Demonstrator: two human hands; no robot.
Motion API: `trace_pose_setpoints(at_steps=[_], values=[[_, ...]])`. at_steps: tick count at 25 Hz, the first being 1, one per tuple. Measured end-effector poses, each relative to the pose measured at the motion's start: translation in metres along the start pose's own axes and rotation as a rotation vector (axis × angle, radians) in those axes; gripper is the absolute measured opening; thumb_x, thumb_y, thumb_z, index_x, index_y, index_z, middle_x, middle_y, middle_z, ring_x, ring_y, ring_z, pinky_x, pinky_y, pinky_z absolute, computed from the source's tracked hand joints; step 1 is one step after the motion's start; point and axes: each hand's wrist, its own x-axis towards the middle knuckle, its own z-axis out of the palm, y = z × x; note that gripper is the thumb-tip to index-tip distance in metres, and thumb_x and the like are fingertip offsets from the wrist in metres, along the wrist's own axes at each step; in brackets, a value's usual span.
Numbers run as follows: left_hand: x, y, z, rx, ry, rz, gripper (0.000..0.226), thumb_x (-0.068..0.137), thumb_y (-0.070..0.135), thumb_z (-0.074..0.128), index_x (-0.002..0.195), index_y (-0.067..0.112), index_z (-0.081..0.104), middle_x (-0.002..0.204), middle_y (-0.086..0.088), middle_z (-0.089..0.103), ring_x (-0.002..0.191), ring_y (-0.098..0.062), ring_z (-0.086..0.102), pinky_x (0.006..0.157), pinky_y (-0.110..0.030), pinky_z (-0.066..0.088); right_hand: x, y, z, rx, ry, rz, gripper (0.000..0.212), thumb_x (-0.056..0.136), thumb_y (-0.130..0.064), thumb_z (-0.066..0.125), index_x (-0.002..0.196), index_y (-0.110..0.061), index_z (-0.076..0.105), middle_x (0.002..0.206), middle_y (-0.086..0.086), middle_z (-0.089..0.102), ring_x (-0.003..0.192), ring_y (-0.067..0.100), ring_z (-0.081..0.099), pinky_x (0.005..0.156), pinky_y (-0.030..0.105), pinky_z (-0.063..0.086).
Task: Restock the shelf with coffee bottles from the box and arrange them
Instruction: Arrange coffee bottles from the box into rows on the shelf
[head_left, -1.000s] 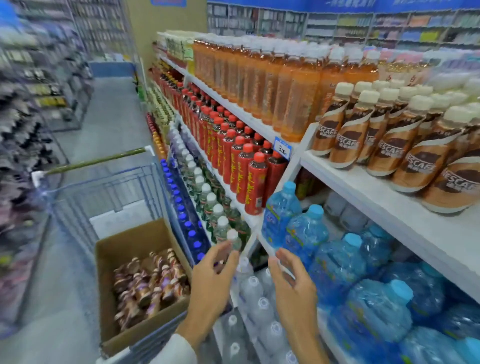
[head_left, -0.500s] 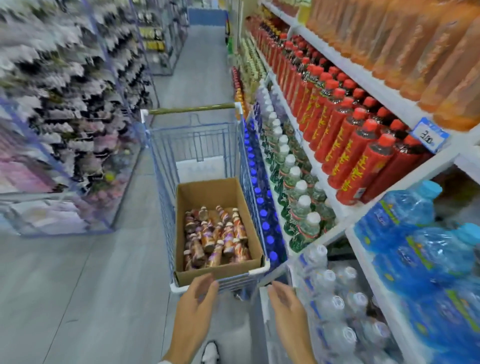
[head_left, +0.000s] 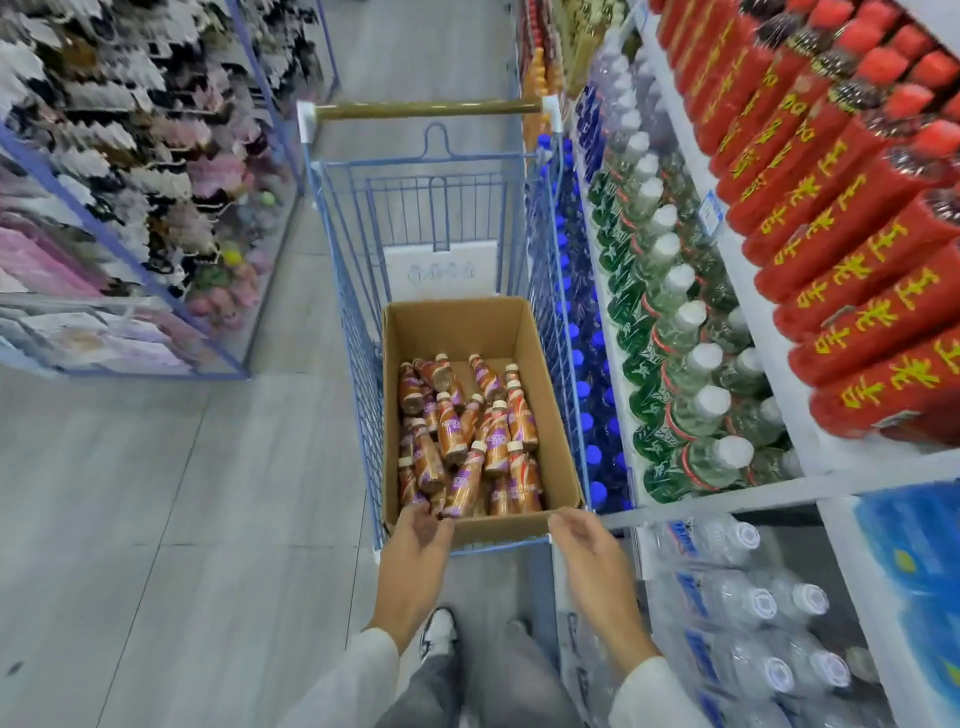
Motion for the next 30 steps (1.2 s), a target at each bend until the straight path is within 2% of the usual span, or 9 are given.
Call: trace_pose_setpoints(at_steps=[3, 7, 10, 12, 18, 22, 24, 27, 30], values=[[0.046, 0.002, 0.021, 0.092, -0.041, -0.096, 0.043, 0.098, 0.035, 0.06, 0.135, 0.013, 0.053, 0.124, -0.004, 0.064, 0.106, -0.018, 0.059, 0.089, -0.027, 0.042, 0.029, -0.003, 0.002, -0.014, -0.004, 0.056, 0.02, 0.097, -0.041, 0.061, 0.116, -0.034, 0.062, 0.113, -0.019, 0.066, 0.111, 0.004, 0.059, 0.096, 0.027, 0.045], [0.123, -0.008, 0.064, 0.251, -0.072, -0.201, 0.048, 0.097, 0.036, 0.059, 0.136, 0.007, 0.053, 0.13, -0.012, 0.063, 0.117, -0.031, 0.059, 0.087, -0.028, 0.04, 0.073, 0.001, 0.002, -0.06, -0.028, 0.12, 0.025, 0.098, -0.041, 0.06, 0.12, -0.031, 0.062, 0.114, -0.017, 0.065, 0.111, 0.004, 0.059, 0.088, 0.022, 0.043], [0.184, -0.04, 0.096, 0.365, -0.137, -0.391, 0.059, 0.094, 0.049, 0.057, 0.138, 0.01, 0.049, 0.137, -0.015, 0.058, 0.123, -0.036, 0.056, 0.1, -0.036, 0.042, 0.106, 0.009, 0.003, -0.091, -0.082, 0.188, 0.024, 0.098, -0.043, 0.059, 0.121, -0.037, 0.059, 0.114, -0.022, 0.062, 0.107, -0.005, 0.056, 0.082, 0.016, 0.041], [0.213, -0.068, 0.114, 0.444, -0.18, -0.494, 0.066, 0.091, 0.046, 0.061, 0.142, 0.008, 0.043, 0.143, -0.018, 0.052, 0.127, -0.039, 0.052, 0.108, -0.041, 0.042, 0.123, 0.015, 0.004, -0.098, -0.094, 0.215, 0.024, 0.097, -0.045, 0.059, 0.12, -0.039, 0.059, 0.114, -0.024, 0.062, 0.107, -0.007, 0.056, 0.082, 0.015, 0.041], [0.237, -0.089, 0.143, 0.67, -0.138, -0.562, 0.073, 0.09, 0.035, 0.069, 0.145, 0.006, 0.032, 0.15, -0.018, 0.038, 0.134, -0.038, 0.044, 0.11, -0.05, 0.039, 0.165, 0.024, 0.013, -0.092, -0.161, 0.3, 0.027, 0.096, -0.043, 0.062, 0.122, -0.04, 0.055, 0.115, -0.025, 0.06, 0.108, -0.008, 0.057, 0.082, 0.012, 0.042], [0.226, -0.065, 0.13, 0.637, -0.149, -0.602, 0.068, 0.09, 0.041, 0.063, 0.145, 0.008, 0.038, 0.145, -0.017, 0.047, 0.129, -0.038, 0.051, 0.107, -0.046, 0.042, 0.192, 0.021, 0.028, -0.118, -0.154, 0.301, 0.035, 0.096, -0.036, 0.063, 0.129, -0.033, 0.051, 0.123, -0.017, 0.058, 0.111, 0.001, 0.057, 0.088, 0.018, 0.046], [0.208, -0.045, 0.113, 0.567, -0.123, -0.559, 0.063, 0.089, 0.046, 0.064, 0.139, 0.012, 0.047, 0.137, -0.01, 0.057, 0.121, -0.033, 0.058, 0.102, -0.041, 0.045, 0.213, 0.029, 0.04, -0.211, -0.178, 0.325, 0.034, 0.094, -0.037, 0.065, 0.125, -0.032, 0.05, 0.123, -0.013, 0.058, 0.112, 0.01, 0.058, 0.092, 0.028, 0.05], [0.172, -0.011, 0.086, 0.269, -0.093, -0.537, 0.065, 0.084, 0.048, 0.073, 0.138, 0.02, 0.049, 0.127, 0.0, 0.063, 0.11, -0.021, 0.062, 0.097, -0.038, 0.051, 0.248, 0.05, 0.067, -0.381, -0.197, 0.399, 0.045, 0.087, -0.038, 0.069, 0.125, -0.025, 0.049, 0.128, -0.001, 0.06, 0.114, 0.023, 0.06, 0.101, 0.046, 0.05], [0.145, 0.018, 0.067, 0.032, -0.061, -0.522, 0.063, 0.085, 0.042, 0.076, 0.138, 0.024, 0.047, 0.124, 0.006, 0.061, 0.104, -0.009, 0.061, 0.081, -0.023, 0.055, 0.279, 0.074, 0.091, -0.573, -0.222, 0.485, 0.067, 0.087, -0.032, 0.07, 0.142, -0.011, 0.037, 0.144, 0.013, 0.048, 0.128, 0.035, 0.051, 0.108, 0.044, 0.042]])
